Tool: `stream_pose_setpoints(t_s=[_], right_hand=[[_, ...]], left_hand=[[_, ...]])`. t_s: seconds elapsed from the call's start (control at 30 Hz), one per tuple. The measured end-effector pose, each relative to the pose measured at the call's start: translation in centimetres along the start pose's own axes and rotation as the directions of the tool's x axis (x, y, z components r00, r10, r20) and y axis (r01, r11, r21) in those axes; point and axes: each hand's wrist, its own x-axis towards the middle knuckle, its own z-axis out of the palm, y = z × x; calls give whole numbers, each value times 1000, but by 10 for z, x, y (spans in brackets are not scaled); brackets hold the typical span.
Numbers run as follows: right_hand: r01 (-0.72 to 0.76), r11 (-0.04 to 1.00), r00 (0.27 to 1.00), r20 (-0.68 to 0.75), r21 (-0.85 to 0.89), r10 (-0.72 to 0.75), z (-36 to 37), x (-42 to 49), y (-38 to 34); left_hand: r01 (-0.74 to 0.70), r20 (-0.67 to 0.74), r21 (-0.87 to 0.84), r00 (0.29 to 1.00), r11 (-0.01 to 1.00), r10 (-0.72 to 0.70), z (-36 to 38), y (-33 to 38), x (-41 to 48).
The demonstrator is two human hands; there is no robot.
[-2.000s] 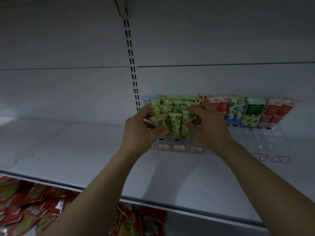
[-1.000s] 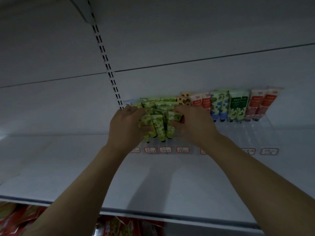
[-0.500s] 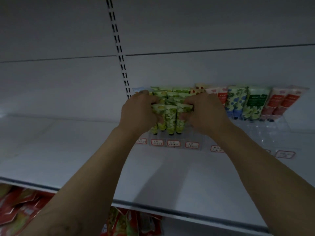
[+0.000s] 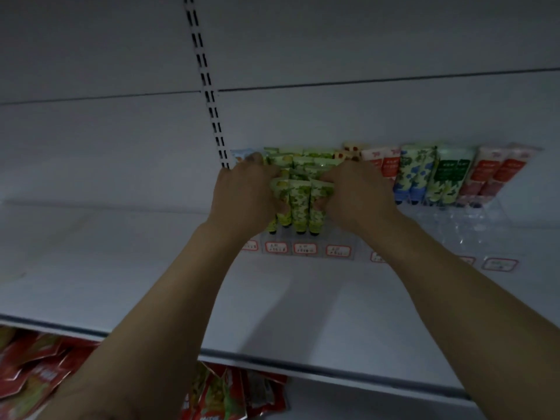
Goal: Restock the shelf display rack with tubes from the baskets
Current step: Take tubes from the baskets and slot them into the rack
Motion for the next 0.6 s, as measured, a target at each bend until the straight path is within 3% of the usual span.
stream_pose_setpoints(t_s=[0.13, 0.33, 0.6], right_hand=[[-4, 998, 1000, -2, 62, 4, 0, -3, 1], [15, 995, 1000, -13, 98, -14, 3, -4, 4], [15, 988, 1000, -15, 151, -13, 2, -7, 5]], left_hand=[[-34, -28, -110, 999, 993, 31, -12, -4, -5], [56, -111, -165, 991, 985, -75, 0, 5, -5], [123, -24, -229, 991, 966, -132, 5, 1, 2]])
